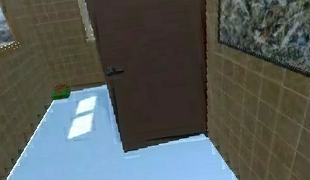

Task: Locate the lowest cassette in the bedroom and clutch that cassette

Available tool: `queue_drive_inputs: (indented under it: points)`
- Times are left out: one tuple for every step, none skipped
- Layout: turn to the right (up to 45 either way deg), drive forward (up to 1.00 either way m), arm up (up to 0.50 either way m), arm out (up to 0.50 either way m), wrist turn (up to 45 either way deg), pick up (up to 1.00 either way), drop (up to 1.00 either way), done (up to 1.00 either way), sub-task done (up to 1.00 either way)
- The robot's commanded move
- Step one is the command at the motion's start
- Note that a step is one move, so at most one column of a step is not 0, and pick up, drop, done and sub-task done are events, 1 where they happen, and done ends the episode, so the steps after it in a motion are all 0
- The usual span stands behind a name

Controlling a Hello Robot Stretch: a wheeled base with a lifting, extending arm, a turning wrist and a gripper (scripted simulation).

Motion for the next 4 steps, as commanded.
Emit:
queue_drive_inputs:
  points:
    - [-45.0, 0.00, 0.00, 0.00, 0.0, 0.00, 0.00, 0.00, 0.00]
    - [-24.0, 0.00, 0.00, 0.00, 0.0, 0.00, 0.00, 0.00, 0.00]
    - [0.0, 0.30, 0.00, 0.00, 0.0, 0.00, 0.00, 0.00, 0.00]
    - [-45.0, 0.00, 0.00, 0.00, 0.0, 0.00, 0.00, 0.00, 0.00]
